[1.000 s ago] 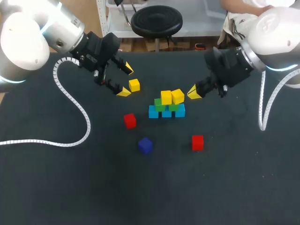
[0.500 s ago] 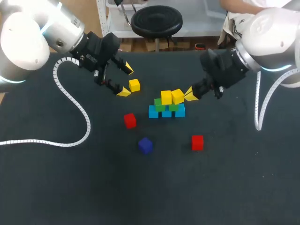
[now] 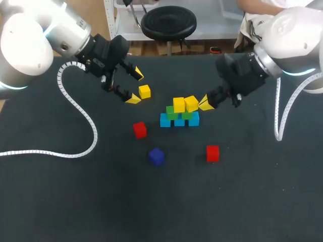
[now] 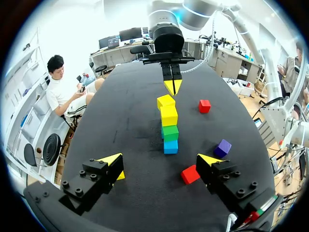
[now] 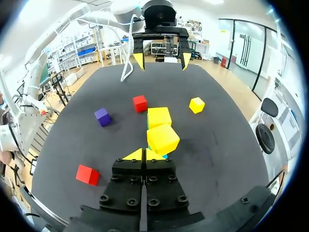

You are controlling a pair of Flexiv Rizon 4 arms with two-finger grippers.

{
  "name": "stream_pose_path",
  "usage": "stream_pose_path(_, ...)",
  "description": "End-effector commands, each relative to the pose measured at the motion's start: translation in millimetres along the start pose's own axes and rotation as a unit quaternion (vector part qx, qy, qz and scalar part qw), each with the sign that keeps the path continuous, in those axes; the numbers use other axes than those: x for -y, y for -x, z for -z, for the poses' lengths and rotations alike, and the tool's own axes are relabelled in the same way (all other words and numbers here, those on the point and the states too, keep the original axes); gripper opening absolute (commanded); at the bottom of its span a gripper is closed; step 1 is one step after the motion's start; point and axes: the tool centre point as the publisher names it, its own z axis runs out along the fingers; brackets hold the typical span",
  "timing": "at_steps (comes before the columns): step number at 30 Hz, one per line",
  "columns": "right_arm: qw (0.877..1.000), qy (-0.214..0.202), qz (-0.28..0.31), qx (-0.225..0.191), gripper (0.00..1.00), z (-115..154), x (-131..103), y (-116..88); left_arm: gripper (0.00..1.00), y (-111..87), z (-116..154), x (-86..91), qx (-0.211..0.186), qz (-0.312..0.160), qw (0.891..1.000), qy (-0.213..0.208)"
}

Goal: Place the blue cubes, place green cubes on the blue cubes, place the yellow cubes on the green cubes, then place the red cubes on the yellow cubes, and place purple cube on the red cubes.

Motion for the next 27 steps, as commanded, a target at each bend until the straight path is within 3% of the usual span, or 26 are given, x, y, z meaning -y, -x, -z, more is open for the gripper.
stream_pose_path(1, 1.0, -0.006, -0.002, -0.002, 0.0, 5, 0, -3, 1.0, -0.3, 0, -0.6, 0.0, 0.0, 1.0, -0.001)
stream_pose_path(16, 1.0, -0.008, -0.001, -0.011, 0.0, -6, 30, -10, 1.0, -0.3, 0, -0.6, 0.0, 0.0, 1.0, -0.001)
stream_pose_path(27, 1.0, 0.002, 0.006, -0.006, 0.0, -7, 25, -6, 1.0, -0.3, 0, -0.6, 0.0, 0.0, 1.0, -0.001)
